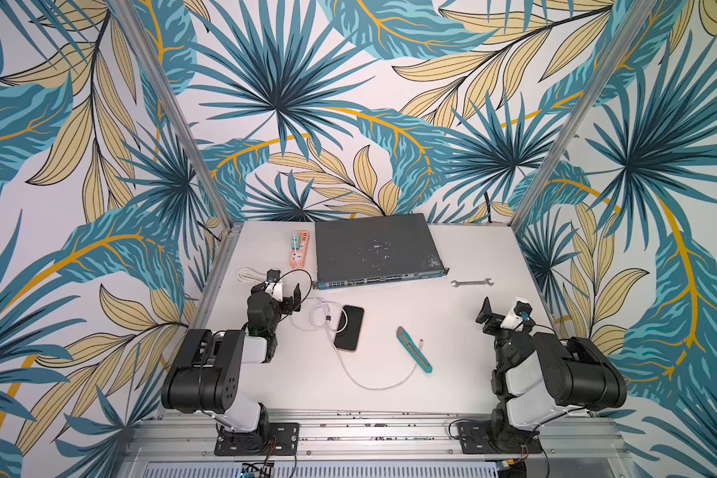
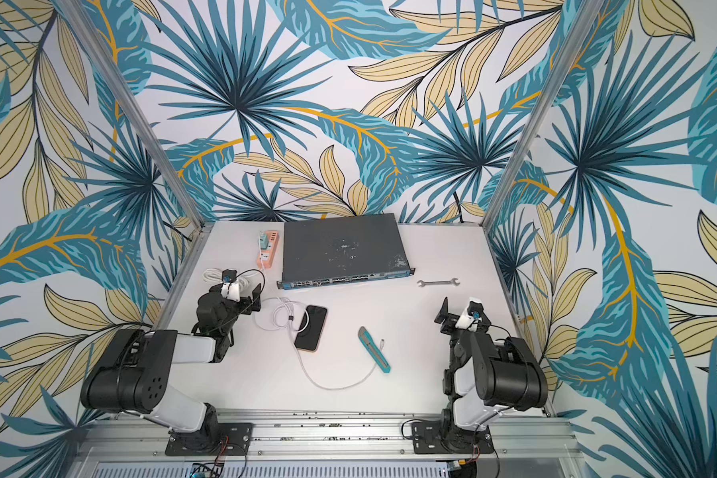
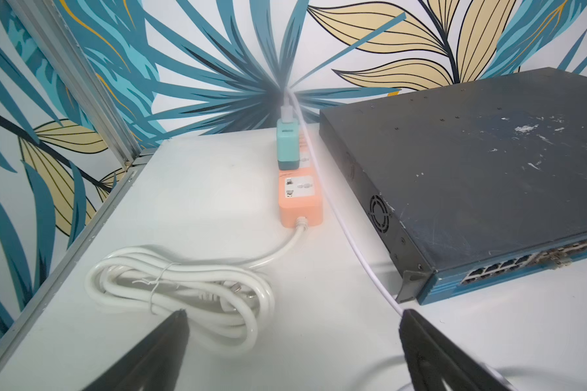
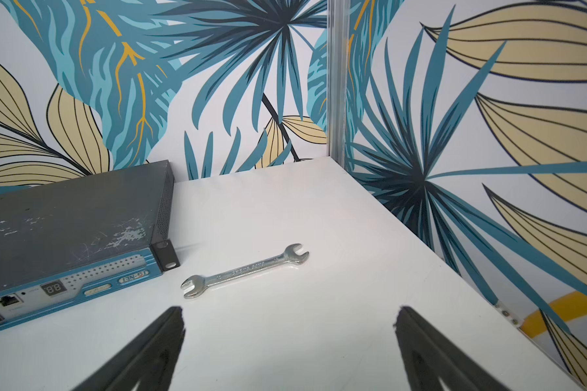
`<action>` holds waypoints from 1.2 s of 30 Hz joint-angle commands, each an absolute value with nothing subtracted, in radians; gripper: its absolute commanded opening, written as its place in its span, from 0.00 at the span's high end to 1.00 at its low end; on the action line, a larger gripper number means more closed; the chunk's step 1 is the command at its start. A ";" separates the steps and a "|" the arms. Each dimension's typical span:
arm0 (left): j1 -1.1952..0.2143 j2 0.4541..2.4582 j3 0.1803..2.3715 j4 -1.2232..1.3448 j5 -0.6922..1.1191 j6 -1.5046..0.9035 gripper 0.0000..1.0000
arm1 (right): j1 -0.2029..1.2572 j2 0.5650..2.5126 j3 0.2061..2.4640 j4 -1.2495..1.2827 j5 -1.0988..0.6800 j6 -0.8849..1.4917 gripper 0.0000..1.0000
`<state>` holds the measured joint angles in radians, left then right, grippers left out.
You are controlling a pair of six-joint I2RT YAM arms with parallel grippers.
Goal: Plug the charging cable into the phone
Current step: Pick up the distractor from the center of the board.
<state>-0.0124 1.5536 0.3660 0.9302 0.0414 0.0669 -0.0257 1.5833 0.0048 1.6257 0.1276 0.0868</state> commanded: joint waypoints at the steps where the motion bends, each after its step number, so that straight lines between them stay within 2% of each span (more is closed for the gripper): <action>1: -0.010 1.560 0.377 0.953 0.043 0.069 0.00 | -0.030 1.586 -0.023 1.875 0.138 0.098 0.00; 22: -0.007 1.523 0.380 0.925 0.003 0.055 0.00 | -0.030 1.581 -0.027 1.876 0.142 0.097 0.00; 25: -0.008 1.424 0.420 0.762 -0.138 0.012 0.00 | -0.029 1.562 -0.031 1.876 0.132 0.090 0.00; 28: -0.008 1.339 0.472 0.574 -0.134 0.029 0.00 | -0.024 1.503 -0.047 1.853 0.172 0.096 0.00; 31: -0.008 1.278 0.555 0.332 -0.192 -0.059 0.00 | -0.025 1.242 -0.042 1.562 0.356 0.171 0.00; 33: -0.007 1.252 0.608 0.194 -0.184 -0.097 0.00 | -0.026 1.029 0.078 1.110 0.376 0.186 0.00; 36: -0.007 1.226 0.654 0.072 -0.159 -0.144 0.00 | -0.029 0.918 0.283 0.745 0.380 0.217 0.01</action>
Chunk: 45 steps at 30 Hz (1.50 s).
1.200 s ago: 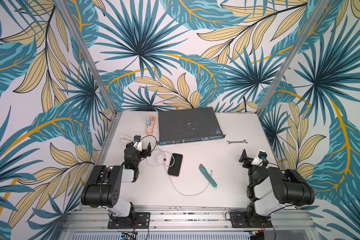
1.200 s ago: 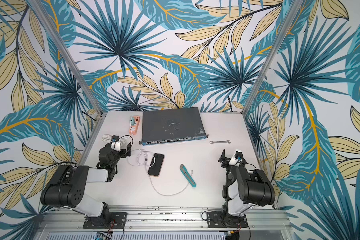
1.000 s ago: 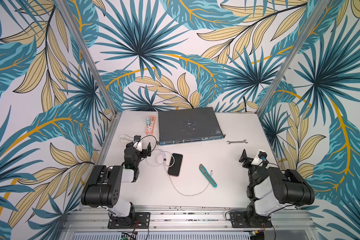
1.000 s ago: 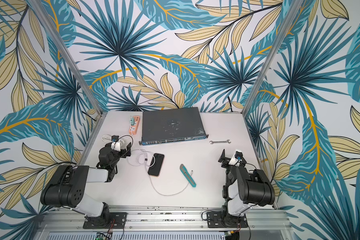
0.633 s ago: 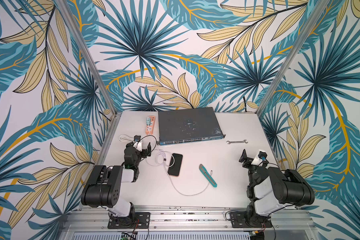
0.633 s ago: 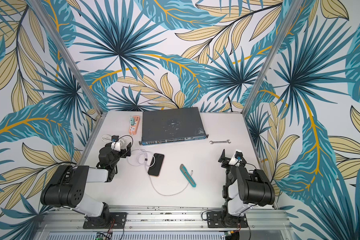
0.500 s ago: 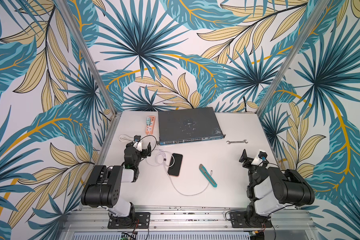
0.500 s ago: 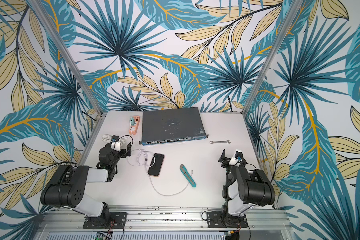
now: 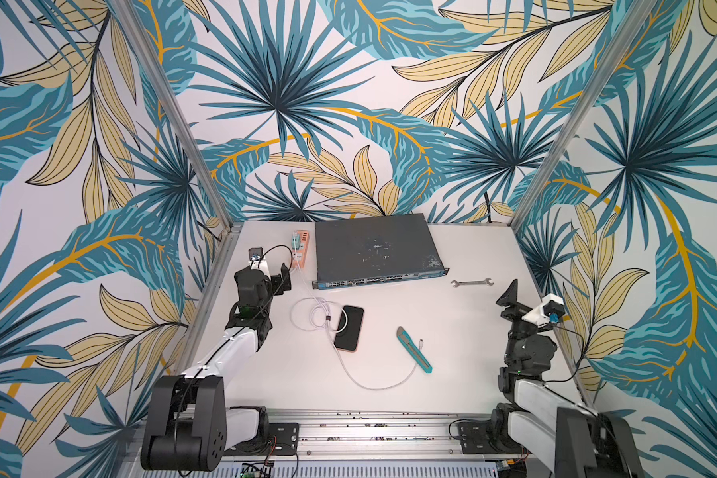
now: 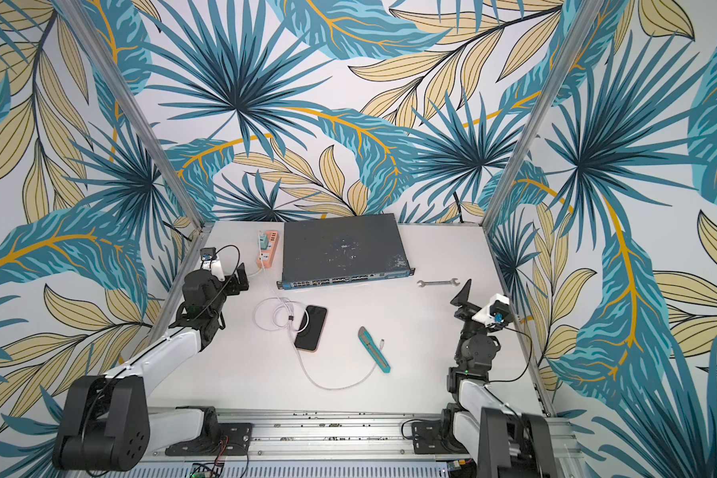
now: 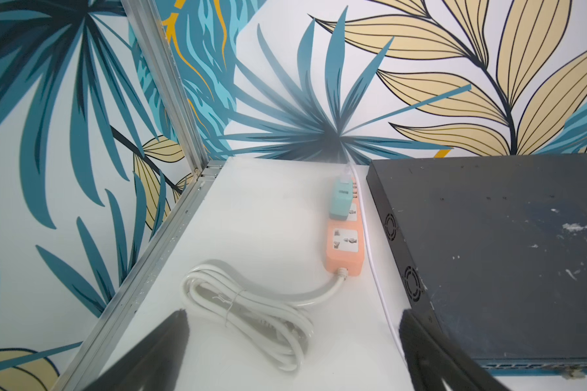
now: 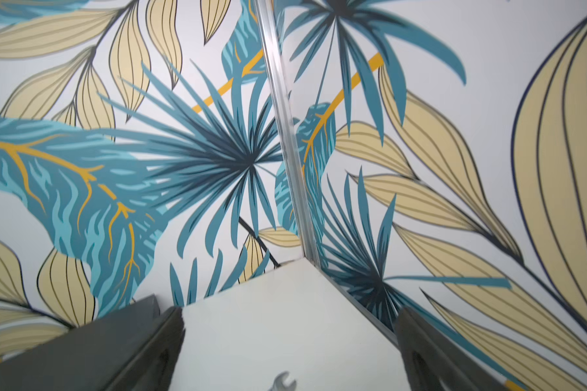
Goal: Plug the charging cable into the phone
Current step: Pick up the distractor from the center of the board.
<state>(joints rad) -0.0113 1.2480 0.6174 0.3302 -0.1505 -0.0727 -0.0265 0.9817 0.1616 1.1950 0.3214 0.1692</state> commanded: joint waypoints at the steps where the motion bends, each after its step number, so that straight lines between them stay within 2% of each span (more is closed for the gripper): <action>1: -0.008 1.217 0.667 0.040 -0.163 -0.146 0.00 | -0.029 0.910 0.359 0.605 0.365 0.235 0.00; 4: -0.009 1.202 0.718 -0.075 -0.232 -0.214 0.00 | -0.029 1.006 0.662 0.185 0.331 0.260 0.00; 7: -0.009 1.204 0.780 -0.185 -0.235 -0.260 0.00 | -0.028 1.119 0.910 -0.070 0.247 0.258 0.00; 9: -0.009 1.202 0.814 -0.245 -0.207 -0.281 0.00 | -0.017 1.147 0.998 -0.129 0.325 0.332 0.00; 10: -0.009 1.203 0.825 -0.263 -0.195 -0.293 0.00 | -0.019 1.131 1.012 -0.129 0.301 0.370 0.01; 14: -0.010 1.208 0.880 -0.372 -0.117 -0.315 0.00 | -0.029 1.031 0.976 -0.038 -0.047 0.409 0.00; 18: -0.015 1.201 0.922 -0.472 0.000 -0.343 0.00 | -0.028 1.095 1.043 -0.130 -0.220 0.466 0.00; 23: -0.071 1.169 0.936 -0.534 0.075 -0.386 0.00 | -0.006 1.214 1.190 -0.375 -0.356 0.354 0.00; 27: -0.149 1.160 0.956 -0.574 0.141 -0.397 0.00 | 0.016 1.265 1.235 -0.534 -0.378 0.271 0.00; 34: -0.254 1.157 1.008 -0.636 0.223 -0.446 0.00 | 0.105 1.292 1.225 -0.636 -0.365 0.201 0.00; 45: -0.446 1.139 0.989 -0.688 0.219 -0.506 0.00 | 0.275 1.308 1.200 -0.740 -0.304 0.161 0.00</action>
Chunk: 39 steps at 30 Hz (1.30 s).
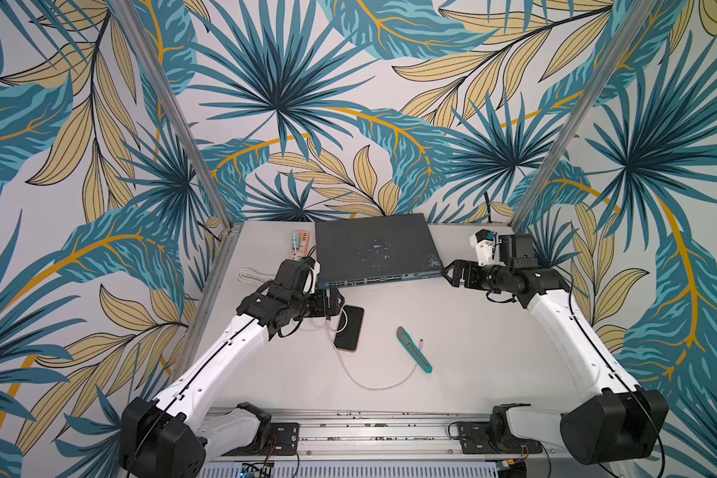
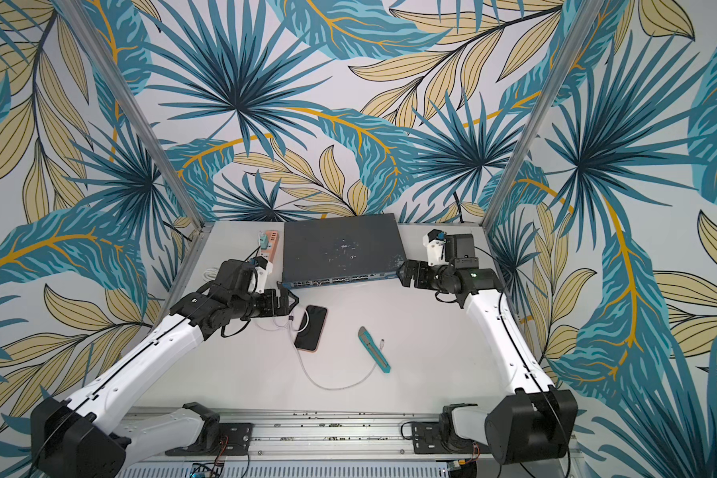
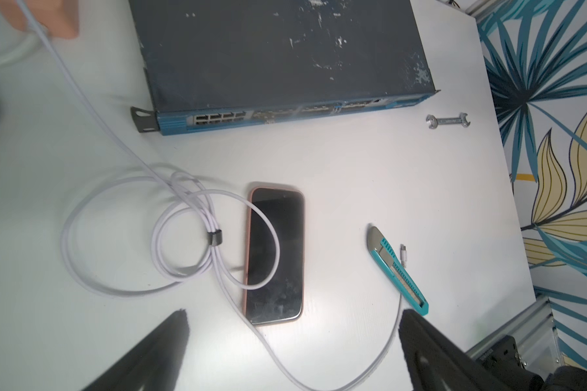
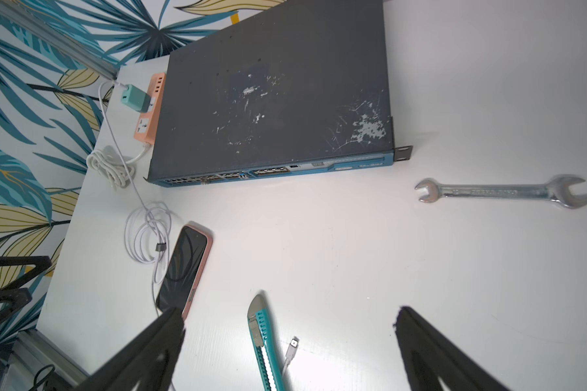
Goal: Plug the charging cable into the phone
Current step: Pick up the distractor from the center of the board.
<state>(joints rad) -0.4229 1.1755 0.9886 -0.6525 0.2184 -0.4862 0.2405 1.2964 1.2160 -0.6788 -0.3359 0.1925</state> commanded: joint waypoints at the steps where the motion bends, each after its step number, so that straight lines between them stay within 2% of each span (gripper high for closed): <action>1: -0.453 1.130 0.979 -0.689 0.217 -0.511 0.00 | 0.292 1.308 1.193 -0.742 -0.294 0.160 0.00; 13: -0.477 1.026 0.880 -0.709 0.247 -0.533 0.00 | 0.476 1.348 1.071 -0.732 -0.262 0.176 0.00; 21: -0.477 0.983 0.845 -0.717 0.246 -0.549 0.00 | 0.589 1.400 1.010 -0.718 -0.180 0.173 0.00; 33: -0.478 0.993 0.849 -0.709 0.248 -0.551 0.00 | 0.683 1.512 0.976 -0.651 -0.141 0.148 0.01; 39: -0.477 0.993 0.839 -0.719 0.240 -0.553 0.00 | 0.723 1.579 0.981 -0.639 -0.115 0.140 0.05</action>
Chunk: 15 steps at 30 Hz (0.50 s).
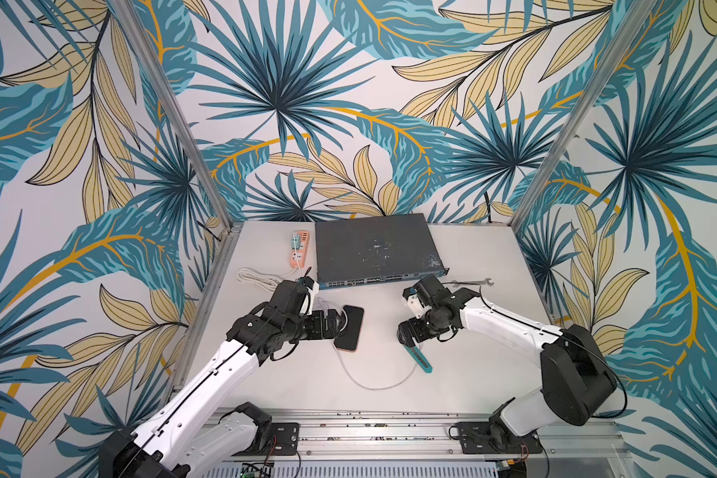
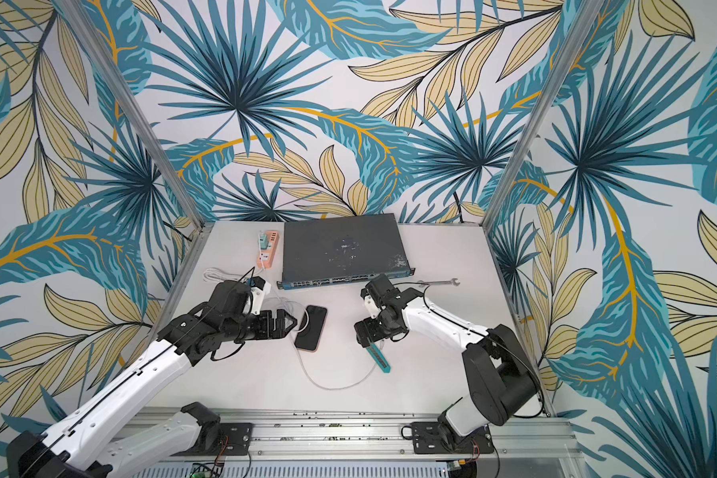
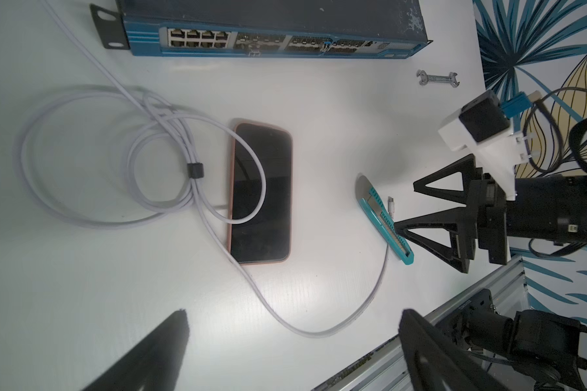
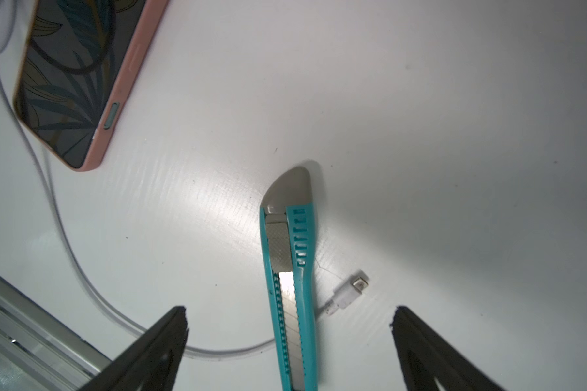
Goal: Plug the charging cable into the phone
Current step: Pick up the distractor from the center of the board.
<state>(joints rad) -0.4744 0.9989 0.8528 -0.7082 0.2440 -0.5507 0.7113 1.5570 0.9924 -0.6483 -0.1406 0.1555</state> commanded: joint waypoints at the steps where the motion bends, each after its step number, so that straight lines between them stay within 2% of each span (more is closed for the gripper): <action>1: -0.477 0.991 0.837 -0.720 0.238 -0.554 0.00 | 0.727 1.586 0.983 -0.638 -0.112 0.138 0.06; 15: -0.477 0.991 0.814 -0.721 0.231 -0.548 0.00 | 0.776 1.709 1.041 -0.643 -0.044 0.115 0.18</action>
<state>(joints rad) -0.4744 0.9985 0.8307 -0.7155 0.2432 -0.5510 0.7689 1.6917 1.0222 -0.6407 -0.0738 0.1299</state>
